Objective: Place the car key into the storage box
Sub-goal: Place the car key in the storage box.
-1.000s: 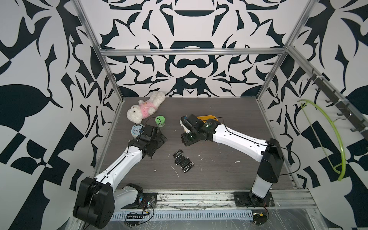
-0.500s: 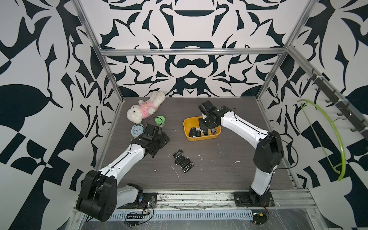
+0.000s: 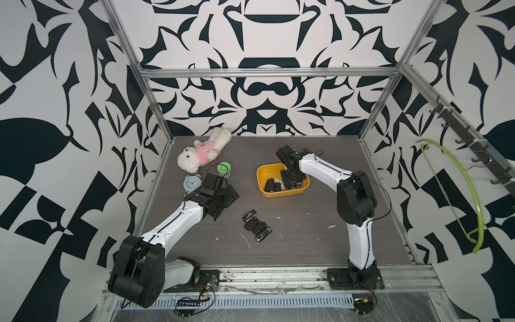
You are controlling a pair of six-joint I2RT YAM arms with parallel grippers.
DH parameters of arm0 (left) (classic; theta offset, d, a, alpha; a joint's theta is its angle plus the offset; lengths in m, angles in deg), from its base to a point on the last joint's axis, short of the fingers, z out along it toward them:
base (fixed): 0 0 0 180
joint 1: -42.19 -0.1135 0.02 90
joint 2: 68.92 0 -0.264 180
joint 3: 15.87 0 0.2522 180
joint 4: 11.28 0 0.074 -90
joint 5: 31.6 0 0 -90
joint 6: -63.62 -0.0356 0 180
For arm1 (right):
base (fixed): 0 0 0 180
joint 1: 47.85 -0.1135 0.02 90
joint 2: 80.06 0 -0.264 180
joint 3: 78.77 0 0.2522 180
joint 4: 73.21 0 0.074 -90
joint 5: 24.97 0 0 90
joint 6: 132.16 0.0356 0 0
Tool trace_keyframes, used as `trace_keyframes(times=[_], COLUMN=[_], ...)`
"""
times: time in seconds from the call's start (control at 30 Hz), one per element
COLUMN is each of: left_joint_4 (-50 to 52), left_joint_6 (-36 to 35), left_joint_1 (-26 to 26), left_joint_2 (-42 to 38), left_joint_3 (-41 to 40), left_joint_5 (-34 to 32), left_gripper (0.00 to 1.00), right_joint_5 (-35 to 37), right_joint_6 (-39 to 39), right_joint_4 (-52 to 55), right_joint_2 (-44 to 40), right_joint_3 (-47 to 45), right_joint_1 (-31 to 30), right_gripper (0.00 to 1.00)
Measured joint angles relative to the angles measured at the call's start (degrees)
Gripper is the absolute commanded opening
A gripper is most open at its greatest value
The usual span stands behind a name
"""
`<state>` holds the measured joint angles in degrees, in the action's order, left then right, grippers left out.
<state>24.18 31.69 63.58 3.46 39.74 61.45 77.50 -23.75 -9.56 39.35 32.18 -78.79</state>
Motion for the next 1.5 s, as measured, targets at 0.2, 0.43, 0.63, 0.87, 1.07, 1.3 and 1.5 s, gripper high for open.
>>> trace_keyframes(times=[0.2, 0.43, 0.63, 0.87, 1.07, 1.3, 1.5], left_joint_4=[-0.5, -0.7, 0.4, 3.8, 9.0, 15.9, 20.1], left_joint_6=[0.0, -0.3, -2.3, -8.7, -16.7, -25.6, -30.8], left_joint_1=[0.0, 0.0, 0.0, 0.0, 0.6, 4.5, 10.4], left_joint_2=[2.8, 3.0, 3.0, 3.0, 2.4, 2.0, 2.2], left_joint_3=[0.0, 0.0, 0.9, 3.8, 6.5, 9.8, 10.5], left_joint_5=[0.5, 1.0, 1.1, 2.0, 3.2, 3.1, 0.6], left_gripper=[0.99, 0.99, 0.99, 0.99, 0.99, 0.99, 0.97], right_joint_5=[0.0, -0.5, -1.2, -1.4, -3.1, -9.0, -15.7], right_joint_6=[-0.2, -0.2, 0.0, -0.5, -0.4, 1.2, 4.8], right_joint_4=[-1.0, -2.3, -3.0, -3.5, -3.7, -6.2, -10.1], right_joint_2=[0.6, 1.6, 1.9, 1.9, -0.2, -13.8, -27.2], right_joint_3=[-0.2, -0.3, -0.4, -0.4, -0.6, -5.0, -16.2], right_joint_1=[1.2, 1.6, 1.9, 2.1, 2.4, 2.4, 2.4], right_gripper=[0.12, 0.30, 0.48, 0.57, 0.58, 1.00, 1.00])
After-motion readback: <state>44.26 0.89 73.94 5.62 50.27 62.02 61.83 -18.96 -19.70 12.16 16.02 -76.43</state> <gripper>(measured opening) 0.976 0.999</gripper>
